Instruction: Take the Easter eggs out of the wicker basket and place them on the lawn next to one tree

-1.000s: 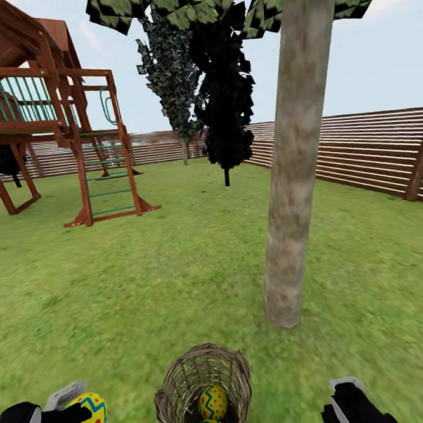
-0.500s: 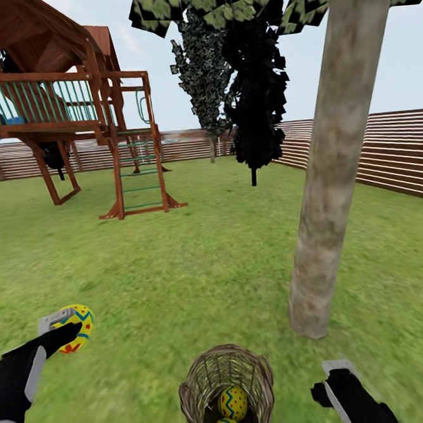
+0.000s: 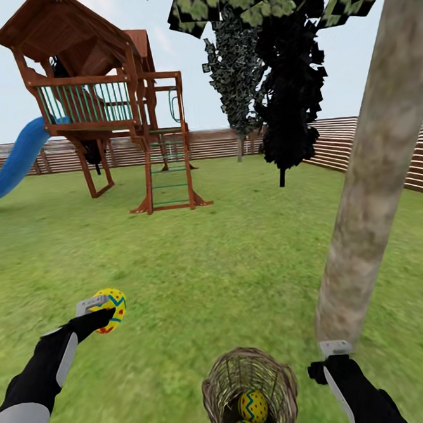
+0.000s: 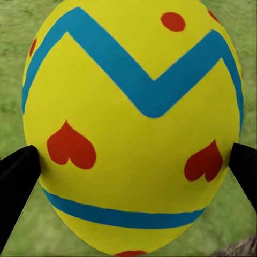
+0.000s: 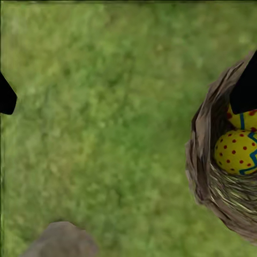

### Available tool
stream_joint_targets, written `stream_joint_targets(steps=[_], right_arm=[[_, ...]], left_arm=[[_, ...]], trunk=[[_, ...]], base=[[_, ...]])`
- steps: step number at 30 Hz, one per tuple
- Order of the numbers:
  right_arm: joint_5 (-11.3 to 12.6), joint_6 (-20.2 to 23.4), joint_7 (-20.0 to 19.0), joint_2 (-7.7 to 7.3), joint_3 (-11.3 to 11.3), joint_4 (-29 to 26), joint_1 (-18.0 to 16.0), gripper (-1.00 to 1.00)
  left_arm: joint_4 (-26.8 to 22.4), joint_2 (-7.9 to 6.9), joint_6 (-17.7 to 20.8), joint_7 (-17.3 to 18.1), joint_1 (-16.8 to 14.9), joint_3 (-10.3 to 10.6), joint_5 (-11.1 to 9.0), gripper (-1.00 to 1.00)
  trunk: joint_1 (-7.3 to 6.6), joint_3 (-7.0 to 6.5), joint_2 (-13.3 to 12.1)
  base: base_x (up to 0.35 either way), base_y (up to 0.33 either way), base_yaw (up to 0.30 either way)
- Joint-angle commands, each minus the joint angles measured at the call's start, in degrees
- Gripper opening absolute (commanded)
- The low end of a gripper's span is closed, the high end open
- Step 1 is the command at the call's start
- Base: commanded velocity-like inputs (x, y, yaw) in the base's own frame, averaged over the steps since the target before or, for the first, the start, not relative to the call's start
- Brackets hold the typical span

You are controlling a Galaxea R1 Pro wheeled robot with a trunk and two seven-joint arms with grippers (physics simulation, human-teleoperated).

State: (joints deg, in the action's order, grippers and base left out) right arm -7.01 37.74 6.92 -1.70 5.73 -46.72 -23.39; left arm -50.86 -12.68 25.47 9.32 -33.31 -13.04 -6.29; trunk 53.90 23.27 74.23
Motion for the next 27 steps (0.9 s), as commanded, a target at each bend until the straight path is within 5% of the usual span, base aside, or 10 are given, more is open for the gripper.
stream_joint_targets(steps=[1, 5, 11, 16, 27], right_arm=[[-0.3, 0.4, -0.7, -1.70, 0.2, 0.7, 0.0, 1.00], [1.8, 0.4, -3.9, -4.20, 0.3, 1.5, 0.0, 1.00], [2.1, 0.4, -3.9, -4.34, 0.3, 1.5, 0.0, 1.00], [2.4, 0.5, -3.9, -4.31, 0.3, 1.5, 0.0, 1.00], [2.4, 0.5, -3.8, -4.28, 0.3, 1.5, 0.0, 1.00]], left_arm=[[-0.1, 0.01, 0.0, 0.1, -0.1, -0.2, -0.7, -1.00], [0.1, 0.24, -0.7, 0.1, -0.1, -0.3, -0.8, -1.00], [0.4, 0.17, -0.9, 0.1, -0.1, -0.3, -0.7, -1.00], [0.5, 0.11, -6.8, -0.1, 0.0, -0.5, -0.5, -1.00], [0.6, 0.20, -7.0, -0.3, 0.0, -0.3, -0.5, -1.00]], trunk=[[-0.23, -0.12, -0.4], [-1.10, -0.84, -2.0], [-2.20, -1.73, -4.0], [-2.20, -1.73, -4.0], [-2.20, -1.73, -4.0]], base=[[0.000, 0.000, 0.290], [0.000, 0.000, 0.290], [0.000, 0.000, 0.268], [0.000, 0.000, 0.028], [0.000, 0.000, 0.000]])
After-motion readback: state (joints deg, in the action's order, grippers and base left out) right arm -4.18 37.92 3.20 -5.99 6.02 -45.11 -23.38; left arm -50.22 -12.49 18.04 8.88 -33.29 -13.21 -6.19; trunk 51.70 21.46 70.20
